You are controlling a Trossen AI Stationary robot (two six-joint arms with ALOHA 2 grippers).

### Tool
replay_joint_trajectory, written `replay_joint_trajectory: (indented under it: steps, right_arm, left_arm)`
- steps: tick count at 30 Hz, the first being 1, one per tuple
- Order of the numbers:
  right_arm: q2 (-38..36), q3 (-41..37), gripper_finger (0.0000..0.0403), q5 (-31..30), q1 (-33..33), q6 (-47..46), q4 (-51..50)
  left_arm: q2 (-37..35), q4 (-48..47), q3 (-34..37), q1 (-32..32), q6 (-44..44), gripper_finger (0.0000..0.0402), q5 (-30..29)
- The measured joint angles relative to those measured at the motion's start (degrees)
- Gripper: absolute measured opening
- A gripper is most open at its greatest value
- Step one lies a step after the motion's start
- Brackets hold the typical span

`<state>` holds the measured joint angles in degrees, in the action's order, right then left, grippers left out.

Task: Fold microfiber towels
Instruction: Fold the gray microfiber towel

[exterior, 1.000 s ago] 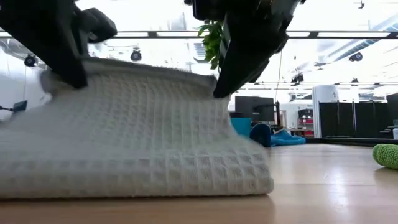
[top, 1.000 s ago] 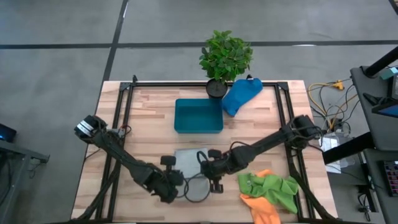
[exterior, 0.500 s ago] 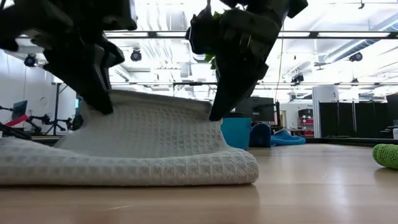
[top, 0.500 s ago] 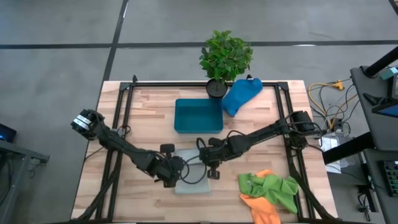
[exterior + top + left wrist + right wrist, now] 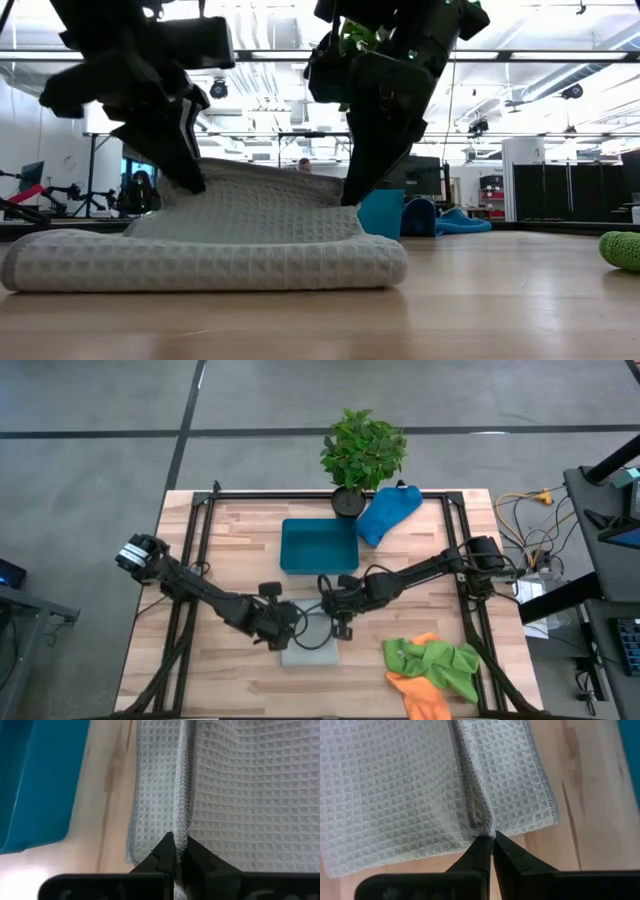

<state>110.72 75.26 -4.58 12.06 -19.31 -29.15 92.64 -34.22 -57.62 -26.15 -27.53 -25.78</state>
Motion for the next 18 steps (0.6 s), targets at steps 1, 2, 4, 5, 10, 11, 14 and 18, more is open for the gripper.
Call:
replay_joint_trajectory:
  steps: [1,2,4,5,10,11,14,18]
  right_arm:
    - [0.0,0.0,0.0009,0.0,-0.1,0.0,0.0]
    - [0.0,0.0,0.0009,0.0,-0.1,0.1,0.0]
    - [0.0,0.0,0.0009,-0.2,-0.2,0.5,0.0]
    - [0.0,0.0,0.0009,-0.2,-0.4,0.7,0.0]
    - [0.0,-0.1,0.0009,-2.4,-0.5,0.8,0.1]
    - [0.0,-0.1,0.0009,-3.1,-0.5,0.8,0.1]
    - [0.0,-0.1,0.0009,-5.0,-0.6,0.0,0.1]
    - [0.0,-0.1,0.0009,-6.5,-1.1,-0.2,-0.1]
  left_arm:
    - [0.0,0.0,0.2,0.2,0.0,0.0000,0.0]
    - [0.0,0.2,0.4,0.4,0.0,0.0000,-0.1]
    - [0.0,1.2,1.0,0.7,0.0,0.0000,-0.1]
    - [0.0,1.9,1.3,0.8,0.0,0.0000,-0.1]
    - [0.0,4.7,3.8,1.3,-0.3,0.0000,-0.3]
    - [0.0,5.0,4.1,1.3,-0.5,0.0000,-0.4]
    - [0.0,5.3,4.5,1.5,-0.5,0.0000,-0.8]
    - [0.1,5.3,4.5,1.7,-0.6,0.0000,-2.9]
